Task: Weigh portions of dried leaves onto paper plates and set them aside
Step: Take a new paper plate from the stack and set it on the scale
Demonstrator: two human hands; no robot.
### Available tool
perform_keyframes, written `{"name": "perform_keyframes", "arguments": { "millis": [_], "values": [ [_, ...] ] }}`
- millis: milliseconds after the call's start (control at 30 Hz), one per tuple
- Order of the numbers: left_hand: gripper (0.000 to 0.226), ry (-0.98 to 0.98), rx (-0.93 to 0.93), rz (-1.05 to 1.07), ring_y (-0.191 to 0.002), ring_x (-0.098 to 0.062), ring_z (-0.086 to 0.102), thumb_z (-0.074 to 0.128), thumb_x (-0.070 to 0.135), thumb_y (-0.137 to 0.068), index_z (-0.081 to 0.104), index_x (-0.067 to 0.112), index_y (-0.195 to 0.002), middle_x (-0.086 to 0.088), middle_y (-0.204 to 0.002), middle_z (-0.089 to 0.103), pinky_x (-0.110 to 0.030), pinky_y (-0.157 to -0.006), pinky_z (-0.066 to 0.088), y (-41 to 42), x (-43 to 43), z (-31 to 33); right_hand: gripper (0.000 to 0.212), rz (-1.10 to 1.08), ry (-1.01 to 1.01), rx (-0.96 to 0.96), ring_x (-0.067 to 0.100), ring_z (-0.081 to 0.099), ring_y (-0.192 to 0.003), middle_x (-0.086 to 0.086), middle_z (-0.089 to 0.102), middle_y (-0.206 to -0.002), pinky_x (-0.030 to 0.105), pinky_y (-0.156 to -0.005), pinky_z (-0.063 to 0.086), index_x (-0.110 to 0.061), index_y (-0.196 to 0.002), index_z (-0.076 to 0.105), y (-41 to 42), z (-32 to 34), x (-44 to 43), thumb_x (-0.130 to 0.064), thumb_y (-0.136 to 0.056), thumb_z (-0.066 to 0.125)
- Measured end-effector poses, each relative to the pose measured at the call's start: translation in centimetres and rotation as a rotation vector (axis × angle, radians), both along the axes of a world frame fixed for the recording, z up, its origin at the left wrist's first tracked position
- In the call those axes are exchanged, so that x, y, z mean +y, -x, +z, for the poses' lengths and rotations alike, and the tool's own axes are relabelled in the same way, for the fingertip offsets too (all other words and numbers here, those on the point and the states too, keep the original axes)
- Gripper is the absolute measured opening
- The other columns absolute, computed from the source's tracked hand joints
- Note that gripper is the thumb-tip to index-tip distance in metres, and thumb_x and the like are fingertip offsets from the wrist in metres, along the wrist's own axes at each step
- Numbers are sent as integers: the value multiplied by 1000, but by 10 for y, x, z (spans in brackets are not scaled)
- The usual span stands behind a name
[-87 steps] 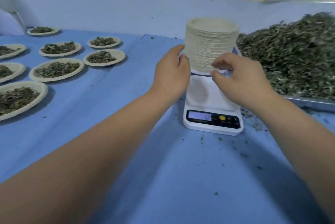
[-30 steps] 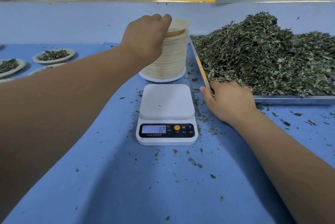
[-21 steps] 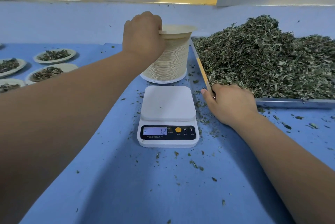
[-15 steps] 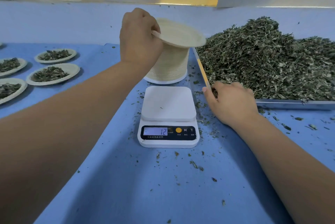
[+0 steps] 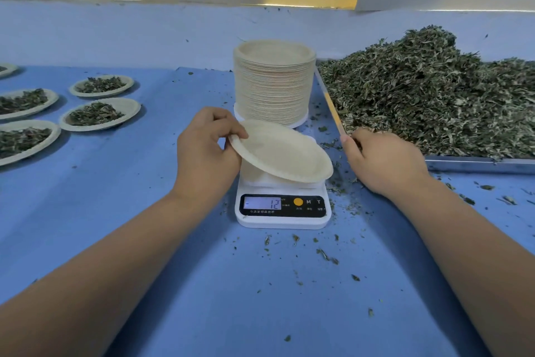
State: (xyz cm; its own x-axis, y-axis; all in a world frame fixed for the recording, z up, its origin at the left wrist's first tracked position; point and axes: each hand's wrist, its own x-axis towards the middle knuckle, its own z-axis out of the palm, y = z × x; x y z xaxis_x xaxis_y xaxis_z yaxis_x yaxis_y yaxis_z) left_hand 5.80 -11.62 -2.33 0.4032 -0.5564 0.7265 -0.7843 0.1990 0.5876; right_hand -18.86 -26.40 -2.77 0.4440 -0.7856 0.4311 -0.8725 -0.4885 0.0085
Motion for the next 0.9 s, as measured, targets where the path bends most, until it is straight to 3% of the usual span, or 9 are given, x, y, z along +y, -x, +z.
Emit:
{"name": "perform_keyframes", "arguments": {
  "millis": [133,233,333,433,533,667,733,800,900],
  "values": [
    [33,-47,24,-5,-91,-1,59,63,-9,-77,75,21,-83,7,-98,62,-11,-78,45,-10,2,-12,45,34,-41,-60,21,52,-59,-1,54,-66,28,-48,34,-20,-96,57,0,1,0,-53,-104,28],
    [30,-69,31,-31,-93,-4,61,63,-4,-83,76,21,-95,7,-101,64,-19,-82,51,-13,3,-15,47,62,37,-109,29,58,-85,2,63,-82,36,-63,46,-17,-101,62,-1,6,0,-53,-101,33],
    [32,-110,56,-23,-96,-8,62,59,-1,-86,73,17,-107,6,-105,63,-11,-85,48,-17,4,-15,55,-39,7,-1,35,56,-102,5,64,-98,48,-80,47,-19,-105,62,-7,11,0,-62,-99,29],
    [43,-190,175,-19,-97,-10,62,59,-10,-79,70,16,-112,5,-108,62,-4,-80,45,-22,5,-18,54,-28,-135,49,28,54,-80,-1,52,-77,37,-64,43,-21,-79,46,-11,5,0,-66,-99,25],
    [57,-263,355,-8,-103,-9,64,47,-15,-74,68,20,-113,2,-113,65,-10,-84,48,-26,3,-18,58,0,-225,-30,24,53,-64,5,54,-70,33,-54,38,-15,-76,49,-12,11,-5,-62,-101,26],
    [46,-219,592,-34,-106,-4,64,41,-2,-82,68,26,-108,7,-115,67,-33,-97,52,-26,-2,-18,48,-8,-251,-61,29,55,-71,8,57,-76,36,-59,44,-11,-86,53,-8,26,-12,-53,-103,37],
    [36,-178,699,-59,-103,-4,66,45,8,-83,69,29,-100,8,-112,68,-36,-98,52,-21,-3,-18,50,-13,-269,27,29,55,-77,7,57,-81,38,-65,46,-14,-89,53,-8,25,-12,-55,-104,30],
    [30,-157,755,-72,-93,-1,67,48,12,-86,69,28,-98,8,-110,68,-38,-98,53,-16,-5,-17,56,-11,-322,32,27,55,-71,7,58,-77,36,-61,42,-13,-84,54,-9,20,-12,-57,-104,25],
    [28,-130,794,-65,-82,4,67,46,15,-87,70,24,-99,9,-105,67,-38,-95,54,-11,-5,-15,58,-10,-316,-48,26,52,-60,10,58,-69,33,-54,39,-7,-78,53,-11,20,-16,-55,-103,33]
  ]
}}
